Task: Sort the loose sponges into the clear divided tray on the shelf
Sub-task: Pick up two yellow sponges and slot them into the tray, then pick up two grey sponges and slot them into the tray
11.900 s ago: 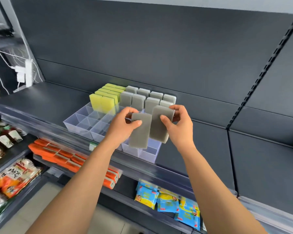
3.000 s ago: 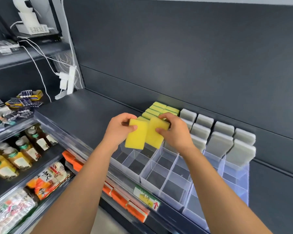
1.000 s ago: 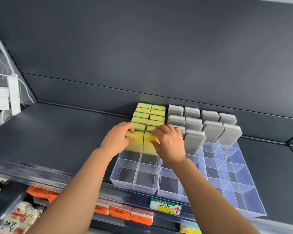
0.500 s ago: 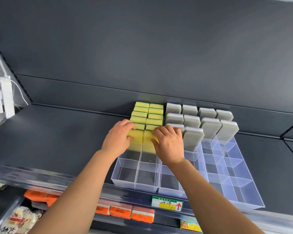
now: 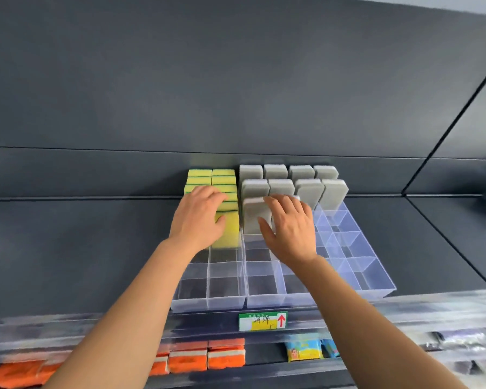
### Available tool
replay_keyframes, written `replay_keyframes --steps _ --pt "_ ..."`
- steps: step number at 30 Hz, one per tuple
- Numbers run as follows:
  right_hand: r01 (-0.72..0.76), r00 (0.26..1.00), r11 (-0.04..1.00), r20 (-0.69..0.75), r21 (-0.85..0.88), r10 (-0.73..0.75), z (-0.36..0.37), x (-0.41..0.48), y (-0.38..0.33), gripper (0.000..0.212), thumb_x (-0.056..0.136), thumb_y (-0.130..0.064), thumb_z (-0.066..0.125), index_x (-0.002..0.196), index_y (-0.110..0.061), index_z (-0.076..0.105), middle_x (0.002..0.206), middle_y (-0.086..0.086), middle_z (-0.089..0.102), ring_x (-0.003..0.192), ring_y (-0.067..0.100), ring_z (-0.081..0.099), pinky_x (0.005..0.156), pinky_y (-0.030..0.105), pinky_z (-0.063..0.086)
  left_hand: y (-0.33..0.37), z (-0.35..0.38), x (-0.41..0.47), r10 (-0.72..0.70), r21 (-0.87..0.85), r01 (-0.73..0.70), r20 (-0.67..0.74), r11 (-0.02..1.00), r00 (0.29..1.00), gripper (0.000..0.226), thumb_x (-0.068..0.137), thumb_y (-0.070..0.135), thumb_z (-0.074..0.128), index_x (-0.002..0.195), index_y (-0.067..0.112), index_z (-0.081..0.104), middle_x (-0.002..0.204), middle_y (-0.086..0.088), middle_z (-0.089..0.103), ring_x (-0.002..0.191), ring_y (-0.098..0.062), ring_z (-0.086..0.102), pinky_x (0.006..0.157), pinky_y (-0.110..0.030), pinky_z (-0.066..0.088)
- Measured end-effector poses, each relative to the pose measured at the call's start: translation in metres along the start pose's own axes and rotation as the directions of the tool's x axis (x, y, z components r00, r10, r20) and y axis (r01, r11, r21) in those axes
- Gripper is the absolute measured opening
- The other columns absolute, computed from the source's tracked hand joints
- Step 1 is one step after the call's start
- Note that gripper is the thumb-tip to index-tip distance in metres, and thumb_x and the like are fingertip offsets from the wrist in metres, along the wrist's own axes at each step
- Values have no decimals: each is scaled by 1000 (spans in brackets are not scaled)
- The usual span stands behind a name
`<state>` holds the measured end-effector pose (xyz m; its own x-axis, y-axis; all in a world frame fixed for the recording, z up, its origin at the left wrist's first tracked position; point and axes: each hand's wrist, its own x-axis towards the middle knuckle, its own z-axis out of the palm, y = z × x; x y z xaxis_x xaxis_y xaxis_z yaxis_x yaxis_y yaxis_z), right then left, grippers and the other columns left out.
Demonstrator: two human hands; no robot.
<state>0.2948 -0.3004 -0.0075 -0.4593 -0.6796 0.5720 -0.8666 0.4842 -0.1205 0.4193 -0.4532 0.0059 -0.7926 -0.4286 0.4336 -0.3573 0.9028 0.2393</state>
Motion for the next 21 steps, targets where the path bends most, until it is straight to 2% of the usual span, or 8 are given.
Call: replay_keyframes --steps 5,10,13,21 --pt "-201 971 968 103 -150 218 -23 -21 51 48 85 -36 59 128 -17 50 130 4 53 120 27 46 101 40 32 49 10 19 186 36 -187 15 982 982 36 80 15 67 115 10 62 119 -7 59 115 -26 51 97 -38 41" --pt "-299 932 920 127 -254 339 -45 -48 97 47 89 -44 52 131 -23 44 133 -1 50 124 23 43 106 38 27 105 28 36 302 33 -304 50 952 952 35 81 12 63 116 11 60 124 -6 56 119 -24 47 98 -36 39" --pt "-349 908 893 133 -283 397 -63 -67 125 46 89 -42 53 129 -22 46 129 1 51 123 25 43 105 38 27 143 47 43 352 20 -355 91 935 932 35 83 8 56 118 12 59 126 -4 53 121 -22 44 98 -34 37" --pt "-408 860 839 157 -360 486 -118 -126 216 42 87 -41 54 122 -21 48 124 0 52 119 23 42 99 35 29 255 98 50 419 -43 -419 194 907 887 30 81 3 52 109 11 60 116 -2 56 113 -21 47 91 -34 42"
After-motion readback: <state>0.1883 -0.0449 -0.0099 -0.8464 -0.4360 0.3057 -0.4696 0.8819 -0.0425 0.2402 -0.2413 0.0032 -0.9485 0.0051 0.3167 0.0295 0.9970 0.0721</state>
